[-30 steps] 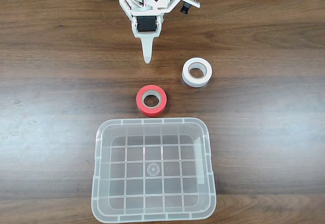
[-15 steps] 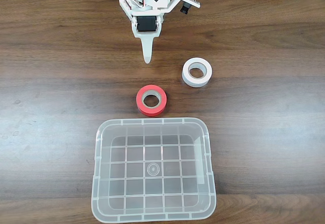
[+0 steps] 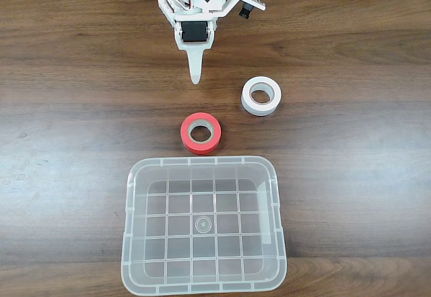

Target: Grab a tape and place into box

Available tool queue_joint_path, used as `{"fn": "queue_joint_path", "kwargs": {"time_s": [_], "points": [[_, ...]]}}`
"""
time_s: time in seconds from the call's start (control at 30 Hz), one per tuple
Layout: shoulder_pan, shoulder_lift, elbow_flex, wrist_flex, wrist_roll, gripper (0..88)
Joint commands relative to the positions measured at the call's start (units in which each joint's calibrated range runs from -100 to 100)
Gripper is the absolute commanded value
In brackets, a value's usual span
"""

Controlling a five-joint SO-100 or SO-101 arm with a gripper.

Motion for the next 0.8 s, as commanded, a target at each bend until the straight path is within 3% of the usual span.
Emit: {"fn": "queue_joint_path", "kwargs": {"time_s": [0.0,0.77], "points": [[0.4,-0.8,-0.6,-1.5,-0.3,1.3],[0.1,-0.7,-3.0,-2.4,0.3,1.3]]}}
